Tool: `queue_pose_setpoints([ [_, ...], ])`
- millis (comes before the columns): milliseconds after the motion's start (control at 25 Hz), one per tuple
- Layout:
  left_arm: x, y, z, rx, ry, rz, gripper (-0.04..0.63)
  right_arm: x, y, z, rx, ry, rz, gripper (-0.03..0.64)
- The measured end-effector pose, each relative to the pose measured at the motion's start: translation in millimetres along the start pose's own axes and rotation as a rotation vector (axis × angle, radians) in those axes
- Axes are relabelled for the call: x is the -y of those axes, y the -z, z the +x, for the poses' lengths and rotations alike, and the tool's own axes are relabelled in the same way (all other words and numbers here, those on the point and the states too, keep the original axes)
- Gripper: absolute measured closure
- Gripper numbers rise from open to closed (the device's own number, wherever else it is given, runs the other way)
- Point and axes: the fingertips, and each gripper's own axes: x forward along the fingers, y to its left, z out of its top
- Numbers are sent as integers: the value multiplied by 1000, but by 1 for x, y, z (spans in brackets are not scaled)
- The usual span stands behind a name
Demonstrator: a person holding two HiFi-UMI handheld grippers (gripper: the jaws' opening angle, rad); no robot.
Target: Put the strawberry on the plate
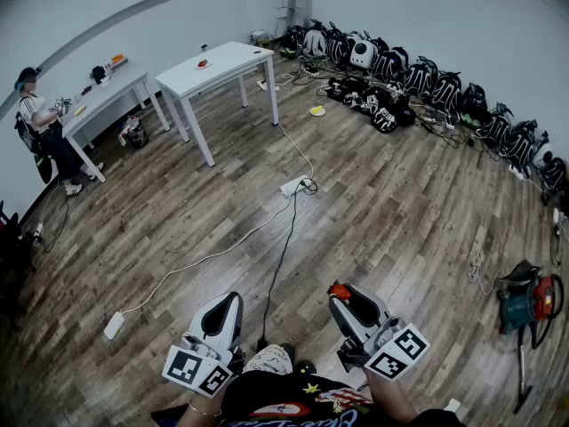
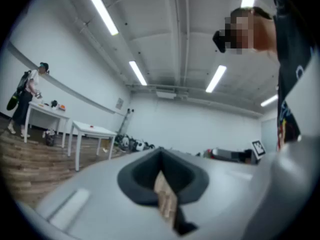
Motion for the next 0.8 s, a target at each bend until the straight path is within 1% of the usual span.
queue_pose_setpoints([
  [120,-11,10,17,-25,-33,42,607,22,0,5,-2,-1,5,471],
  [200,-17,14,34,-39,-36,46,607,34,-6,12,-3,-2,-2,471],
  [320,-25,18,67,-46,-5,30,607,50,-16,28,-4,6,-12,470],
  [440,-48,17,100,-26,10,-2,607,71,-18,59,-25,5,-23,471],
  [520,-74,12,116,-16,2,2,607,83,-17,91,-40,-10,-27,471],
  [600,-107,6,130,-15,-19,23,607,94,-16,130,-47,-29,-29,471],
  [800,-205,-15,172,-24,-102,82,607,125,-19,257,-62,-99,-22,471],
])
